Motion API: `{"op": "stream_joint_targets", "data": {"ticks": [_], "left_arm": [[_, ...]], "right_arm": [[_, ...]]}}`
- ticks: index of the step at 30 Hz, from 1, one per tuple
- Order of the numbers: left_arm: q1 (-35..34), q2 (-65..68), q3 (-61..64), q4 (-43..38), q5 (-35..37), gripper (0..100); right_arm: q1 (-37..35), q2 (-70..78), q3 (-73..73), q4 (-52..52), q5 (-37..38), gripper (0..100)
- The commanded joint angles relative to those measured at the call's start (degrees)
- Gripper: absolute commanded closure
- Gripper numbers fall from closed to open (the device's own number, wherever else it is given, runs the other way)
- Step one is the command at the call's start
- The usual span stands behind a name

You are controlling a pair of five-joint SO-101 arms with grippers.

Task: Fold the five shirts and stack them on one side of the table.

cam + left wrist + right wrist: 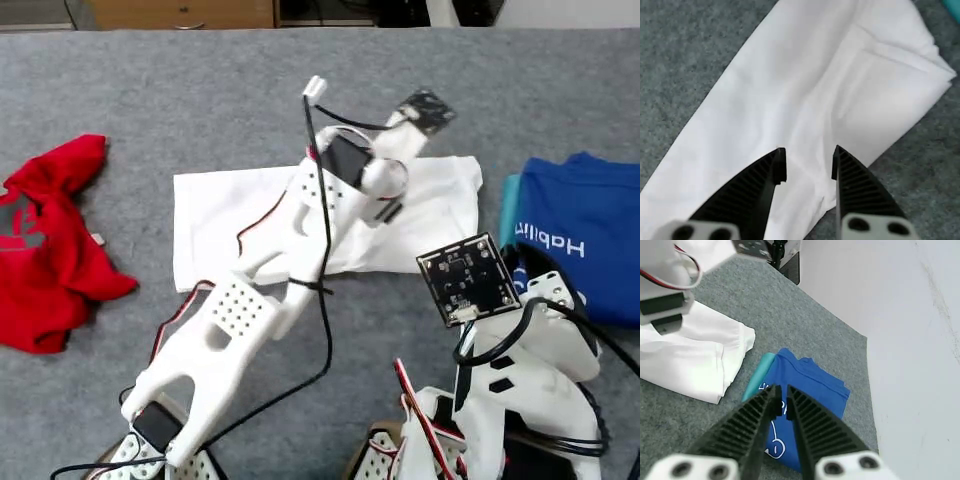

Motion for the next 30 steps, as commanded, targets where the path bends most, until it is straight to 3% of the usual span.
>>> {"op": "stream_joint_targets", "data": {"ticks": [1,10,17,30], "left_arm": [[1.7,-4.8,3.7,0.6,1.2,84],[-2.8,-4.5,17.4,0.2,1.8,84],[-7.7,-0.4,19.6,-6.7,0.2,84],[-2.8,0.7,18.6,-5.2,3.4,84]], "right_arm": [[0.8,-0.3,0.0,0.1,-0.6,96.4],[0.9,-0.3,0.0,0.2,-0.6,96.4],[0.9,-0.3,0.0,0.2,-0.6,96.4],[0.8,-0.3,0.0,0.2,-0.4,96.4]]}}
